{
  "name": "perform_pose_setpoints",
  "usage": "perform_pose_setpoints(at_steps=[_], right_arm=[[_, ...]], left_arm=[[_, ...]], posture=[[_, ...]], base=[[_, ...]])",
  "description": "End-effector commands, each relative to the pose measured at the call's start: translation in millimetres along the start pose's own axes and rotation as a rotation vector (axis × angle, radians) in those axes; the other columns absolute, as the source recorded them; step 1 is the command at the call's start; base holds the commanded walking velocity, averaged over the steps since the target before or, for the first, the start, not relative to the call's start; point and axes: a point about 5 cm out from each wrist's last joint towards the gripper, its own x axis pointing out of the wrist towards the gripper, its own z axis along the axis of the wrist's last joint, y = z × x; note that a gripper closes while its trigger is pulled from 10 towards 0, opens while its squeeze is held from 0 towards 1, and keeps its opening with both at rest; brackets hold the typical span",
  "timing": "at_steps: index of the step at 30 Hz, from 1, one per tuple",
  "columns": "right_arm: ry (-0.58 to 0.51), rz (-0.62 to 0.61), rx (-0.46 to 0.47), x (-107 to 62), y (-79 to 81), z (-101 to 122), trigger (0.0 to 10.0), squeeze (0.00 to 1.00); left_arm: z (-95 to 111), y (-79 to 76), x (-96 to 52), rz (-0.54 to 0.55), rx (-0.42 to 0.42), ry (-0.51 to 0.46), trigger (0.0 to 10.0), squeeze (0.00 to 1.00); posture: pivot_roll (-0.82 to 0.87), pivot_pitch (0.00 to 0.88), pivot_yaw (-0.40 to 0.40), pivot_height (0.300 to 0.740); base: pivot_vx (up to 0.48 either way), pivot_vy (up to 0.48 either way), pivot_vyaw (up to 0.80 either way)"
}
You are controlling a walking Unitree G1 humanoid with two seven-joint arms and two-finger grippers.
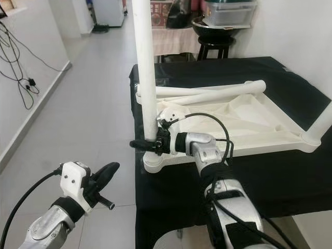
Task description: Building children table
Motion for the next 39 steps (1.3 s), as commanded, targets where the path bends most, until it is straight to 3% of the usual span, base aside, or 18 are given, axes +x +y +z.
perform_pose_setpoints(at_steps=[1, 6, 10, 13, 14, 15, 21, 23, 24, 25, 26, 27, 28, 30, 33, 34, 35, 39], right_arm=[[-0.01, 0.013, 0.021, 0.4, 0.1, -0.4, 0.0, 0.0], [-0.025, -0.012, 0.055, -8.2, -1.4, -13.6, 0.0, 0.0], [-0.007, -0.146, 0.074, -18.6, -0.4, -41.0, 0.0, 0.0], [0.069, -0.825, 0.136, -25.4, 15.8, -97.5, 0.0, 0.0], [0.069, -0.825, 0.136, -25.4, 15.8, -97.5, 0.0, 0.0], [0.069, -0.934, 0.175, -25.1, 27.1, -105.3, 0.0, 0.0], [0.051, -0.971, 0.209, -20.8, 37.6, -107.5, 0.0, 0.0], [0.023, -0.974, 0.146, 0.8, 22.9, -86.4, 0.0, 0.0], [0.018, -0.976, 0.125, 7.3, 17.3, -78.3, 7.6, 0.0], [0.018, -0.976, 0.125, 7.3, 17.3, -78.3, 7.6, 0.0], [0.006, -0.935, 0.111, 15.8, 12.6, -67.4, 10.0, 0.0], [0.006, -0.935, 0.111, 15.8, 12.6, -67.4, 10.0, 0.0], [-0.019, -0.868, 0.11, 22.2, 11.3, -58.5, 10.0, 1.0], [-0.089, -0.682, 0.094, 32.4, 8.4, -34.1, 10.0, 1.0], [-0.159, -0.552, 0.061, 33.2, 6.3, -10.8, 10.0, 1.0], [-0.177, -0.471, 0.018, 30.5, 5.7, 0.3, 10.0, 0.54], [-0.177, -0.402, -0.018, 27.4, 4.9, 7.6, 10.0, 0.0], [-0.139, -0.263, -0.067, 20.6, 3.3, 12.9, 10.0, 0.0]], left_arm=[[-2.8, -0.1, -2.2, 0.004, 0.008, 0.014, 10.0, 0.0], [-3.5, -1.8, -4.1, -0.005, 0.004, 0.02, 10.0, 0.0], [-4.0, -3.7, -6.8, -0.012, 0.001, 0.025, 10.0, 0.0], [-3.3, -3.5, -12.4, -0.011, -0.004, 0.031, 10.0, 0.0], [-3.3, -3.5, -12.4, -0.011, -0.004, 0.031, 10.0, 0.0], [-3.4, -2.8, -12.9, -0.011, -0.004, 0.034, 10.0, 0.0], [-3.6, -2.1, -12.9, -0.013, -0.004, 0.037, 10.0, 0.0], [-3.3, -0.5, -11.0, -0.016, -0.001, 0.038, 10.0, 0.0], [-3.3, -0.1, -10.3, -0.016, 0.001, 0.037, 10.0, 0.0], [-3.3, -0.1, -10.3, -0.016, 0.001, 0.037, 10.0, 0.0], [-3.7, -0.7, -9.8, -0.011, 0.001, 0.035, 10.0, 0.0], [-3.7, -0.7, -9.8, -0.011, 0.001, 0.035, 10.0, 0.0], [-3.9, -1.2, -9.3, -0.005, 0.001, 0.032, 10.0, 0.0], [-3.7, -1.1, -8.0, 0.008, -0.001, 0.024, 10.0, 0.0], [-3.5, -0.7, -7.2, 0.012, -0.001, 0.021, 10.0, 0.0], [-3.4, -0.7, -6.8, 0.013, -0.001, 0.02, 10.0, 0.0], [-3.4, -0.8, -6.5, 0.012, -0.001, 0.019, 10.0, 0.0], [-3.0, -0.8, -5.8, 0.012, -0.001, 0.016, 10.0, 0.0]], posture=[[0.06, 0.0, -0.013, 0.74], [0.06, 0.0, -0.011, 0.74], [0.06, 0.0, -0.032, 0.74], [0.06, 0.0, -0.023, 0.74], [0.06, 0.0, -0.023, 0.74], [0.06, 0.0, -0.014, 0.74], [0.04, 0.0, -0.001, 0.74], [0.06, 0.0, -0.011, 0.74], [0.06, 0.0, -0.011, 0.74], [0.06, 0.0, -0.011, 0.74], [0.07, 0.0, -0.016, 0.74], [0.07, 0.0, -0.016, 0.74], [0.07, 0.0, -0.02, 0.74], [0.08, 0.0, -0.025, 0.74], [0.08, 0.0, -0.028, 0.74], [0.08, 0.0, -0.027, 0.74], [0.08, 0.0, -0.028, 0.74], [0.08, 0.0, -0.031, 0.74]], base=[[0.0, 0.0, 0.0], [0.0, 0.0, 0.0], [0.0, 0.0, 0.0], [0.0, 0.0, 0.0], [0.0, 0.0, 0.0], [0.0, 0.0, 0.0], [0.0, 0.0, 0.0], [0.0, 0.0, 0.0], [0.0, 0.0, 0.0], [0.0, 0.0, 0.0], [0.0, 0.0, 0.0], [0.0, 0.0, 0.0], [0.0, 0.0, 0.0], [0.0, 0.0, 0.0], [0.0, 0.0, 0.0], [0.0, 0.0, 0.0], [0.0, 0.0, 0.0], [0.0, 0.0, 0.0]])
